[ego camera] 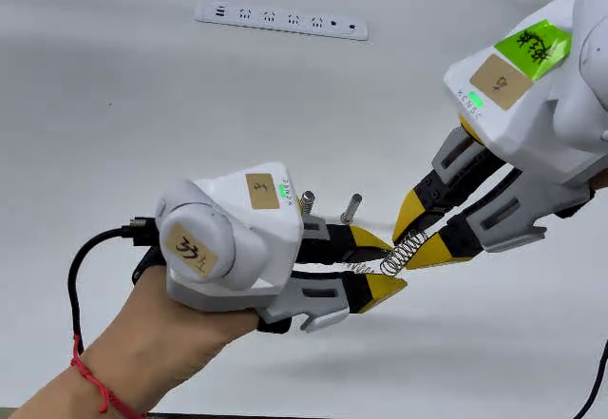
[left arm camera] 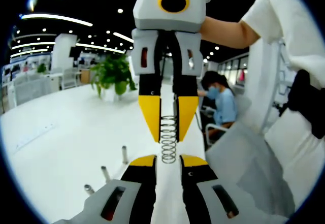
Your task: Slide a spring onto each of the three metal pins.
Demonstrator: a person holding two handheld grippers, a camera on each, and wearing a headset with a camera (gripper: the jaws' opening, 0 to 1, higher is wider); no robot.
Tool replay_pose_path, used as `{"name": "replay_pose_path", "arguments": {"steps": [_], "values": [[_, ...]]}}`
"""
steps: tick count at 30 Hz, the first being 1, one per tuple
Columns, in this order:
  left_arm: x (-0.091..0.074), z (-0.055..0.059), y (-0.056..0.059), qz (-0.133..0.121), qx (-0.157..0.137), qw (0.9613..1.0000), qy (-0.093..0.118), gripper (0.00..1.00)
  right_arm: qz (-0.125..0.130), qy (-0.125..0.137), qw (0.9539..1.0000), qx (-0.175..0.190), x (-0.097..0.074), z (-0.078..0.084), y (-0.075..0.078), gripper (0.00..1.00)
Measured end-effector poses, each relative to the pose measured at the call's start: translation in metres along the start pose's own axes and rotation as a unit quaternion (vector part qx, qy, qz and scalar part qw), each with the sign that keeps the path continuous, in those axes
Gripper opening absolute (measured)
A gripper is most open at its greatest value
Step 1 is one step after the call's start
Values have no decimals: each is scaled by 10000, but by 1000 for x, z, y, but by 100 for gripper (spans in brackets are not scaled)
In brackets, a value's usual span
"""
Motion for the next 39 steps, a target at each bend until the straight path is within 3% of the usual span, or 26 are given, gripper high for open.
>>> {"name": "replay_pose_path", "arguments": {"steps": [14,21,25,39], "values": [[-23,10,-11,-352,117,9992,-164,26,288,85,9993,215,-10,2,13,12],[-39,19,-22,-633,149,9975,-278,36,577,54,9976,379,-15,7,30,12],[-48,22,-29,-788,179,9963,-306,47,740,23,9962,466,-16,9,40,12],[-64,33,-44,-1030,110,9941,-334,62,1150,-139,9904,754,-7,24,75,12]]}}
Point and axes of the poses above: the centre of the closed fingertips' face, and the gripper's own axes: x roughly forward along the fingers, y roughly to its right, z roughly out of its underside, the point moved 3 cm from there along -x, roughly backward along the fingers, and after that the axes turned 6 degrees about z, right-handed, at the moved point
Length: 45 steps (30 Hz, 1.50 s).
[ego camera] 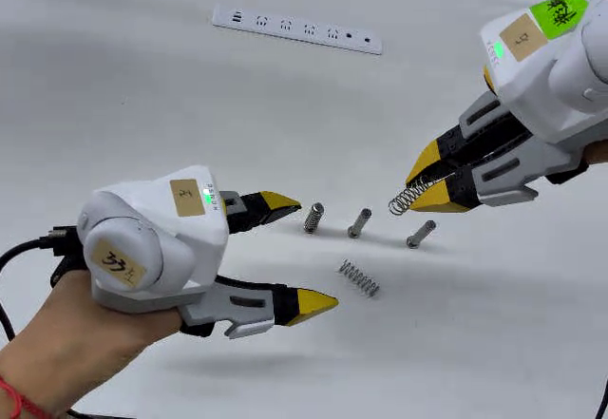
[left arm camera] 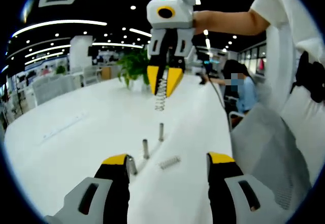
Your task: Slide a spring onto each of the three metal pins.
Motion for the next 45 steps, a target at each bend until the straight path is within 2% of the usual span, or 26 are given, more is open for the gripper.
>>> {"name": "replay_pose_path", "arguments": {"steps": [6,17,33,45], "values": [[-3,6,-8,-69,-99,9999,39,71,125,-45,9997,182,17,6,13,12],[-5,13,-15,-95,-248,9995,170,87,137,-200,9990,378,44,19,22,12],[-3,21,-17,-64,-424,9990,149,90,49,-349,9984,450,63,24,21,12],[-2,21,-17,-40,-484,9987,179,90,-18,-471,9981,392,74,30,22,12]]}}
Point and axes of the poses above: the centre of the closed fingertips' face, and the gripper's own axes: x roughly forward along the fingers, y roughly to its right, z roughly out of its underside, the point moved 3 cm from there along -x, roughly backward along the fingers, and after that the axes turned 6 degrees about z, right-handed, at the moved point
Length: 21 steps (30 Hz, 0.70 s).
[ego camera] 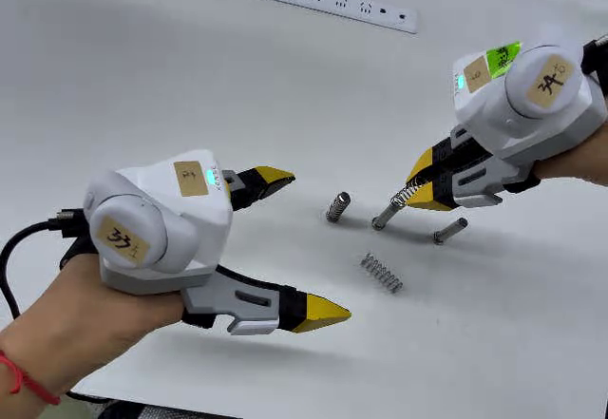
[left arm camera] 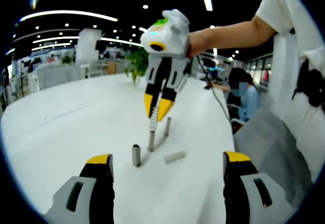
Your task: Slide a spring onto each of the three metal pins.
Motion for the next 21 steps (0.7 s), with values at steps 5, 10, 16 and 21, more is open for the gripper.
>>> {"name": "replay_pose_path", "arguments": {"steps": [5,10,16,21], "values": [[1,0,0,16,-19,10000,24,90,-5,-22,10000,-18,3,0,-1,12],[2,0,1,23,-32,10000,24,90,1,-36,10000,-32,6,2,0,12],[2,0,2,39,-47,10000,31,90,-5,-46,10000,-17,12,3,-1,12],[2,0,2,41,-47,10000,29,90,-16,-60,10000,-8,18,5,1,12]]}}
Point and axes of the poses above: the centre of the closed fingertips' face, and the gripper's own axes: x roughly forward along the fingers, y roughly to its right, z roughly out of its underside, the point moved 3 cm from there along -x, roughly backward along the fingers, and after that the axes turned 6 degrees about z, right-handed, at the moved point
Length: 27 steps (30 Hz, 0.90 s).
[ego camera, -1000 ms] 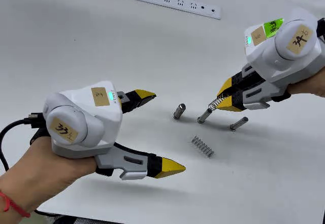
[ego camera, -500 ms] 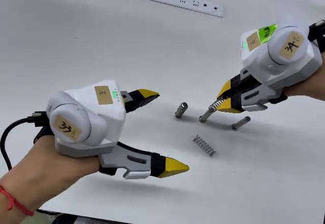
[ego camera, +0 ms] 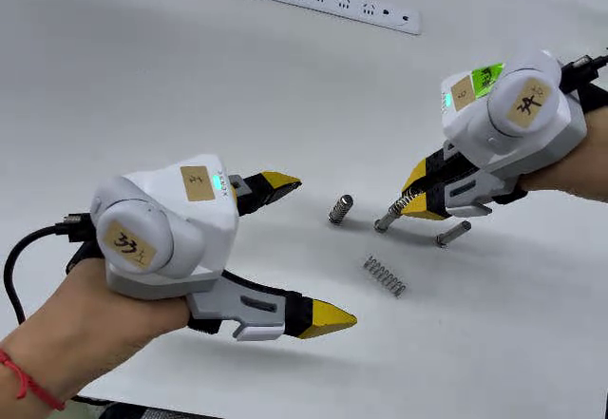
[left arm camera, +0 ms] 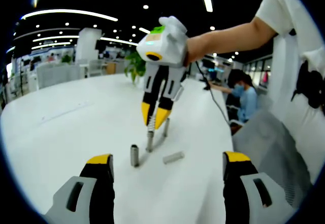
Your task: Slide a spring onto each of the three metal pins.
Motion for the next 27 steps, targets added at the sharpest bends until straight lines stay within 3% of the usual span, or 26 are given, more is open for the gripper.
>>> {"name": "replay_pose_path", "arguments": {"steps": [27], "values": [[-3,4,-2,-28,-53,10000,-15,89,38,-203,9997,-138,30,9,-10,13]]}}
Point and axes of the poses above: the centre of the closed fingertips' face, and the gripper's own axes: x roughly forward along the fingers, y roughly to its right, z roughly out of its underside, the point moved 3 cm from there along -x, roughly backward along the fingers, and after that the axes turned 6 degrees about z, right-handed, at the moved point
